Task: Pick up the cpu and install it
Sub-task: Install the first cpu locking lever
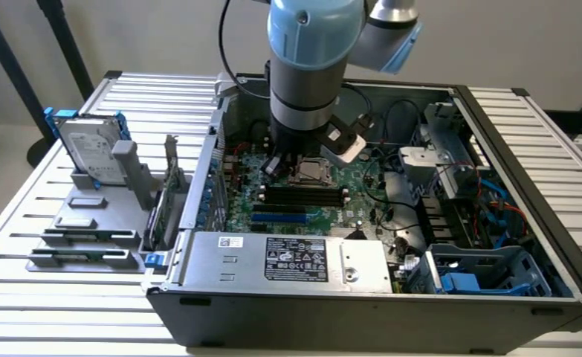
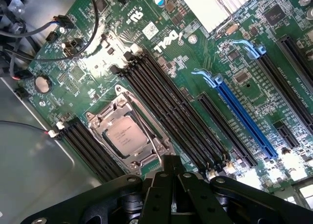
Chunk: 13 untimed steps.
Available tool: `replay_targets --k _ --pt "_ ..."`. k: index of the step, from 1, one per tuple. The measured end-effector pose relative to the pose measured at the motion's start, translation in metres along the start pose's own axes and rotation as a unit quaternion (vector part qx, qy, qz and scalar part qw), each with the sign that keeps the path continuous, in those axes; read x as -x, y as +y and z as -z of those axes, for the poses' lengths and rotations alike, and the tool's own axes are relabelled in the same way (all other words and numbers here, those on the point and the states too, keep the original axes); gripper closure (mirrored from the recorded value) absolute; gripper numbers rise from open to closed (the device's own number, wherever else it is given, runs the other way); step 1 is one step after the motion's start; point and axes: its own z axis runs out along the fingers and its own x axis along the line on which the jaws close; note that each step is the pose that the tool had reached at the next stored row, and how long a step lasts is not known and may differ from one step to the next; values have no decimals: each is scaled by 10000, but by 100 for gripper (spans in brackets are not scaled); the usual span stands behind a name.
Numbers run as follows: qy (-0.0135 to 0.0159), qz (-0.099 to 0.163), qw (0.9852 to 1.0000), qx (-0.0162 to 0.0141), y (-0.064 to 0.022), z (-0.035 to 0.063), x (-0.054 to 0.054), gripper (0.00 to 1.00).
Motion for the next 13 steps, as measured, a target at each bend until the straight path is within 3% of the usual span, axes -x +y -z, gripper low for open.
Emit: replay_targets --k 6,13 --pt "-2 0 10000 1 -7 -20 -17 89" --pt "-1 0 10000 0 -33 -136 -28 89"
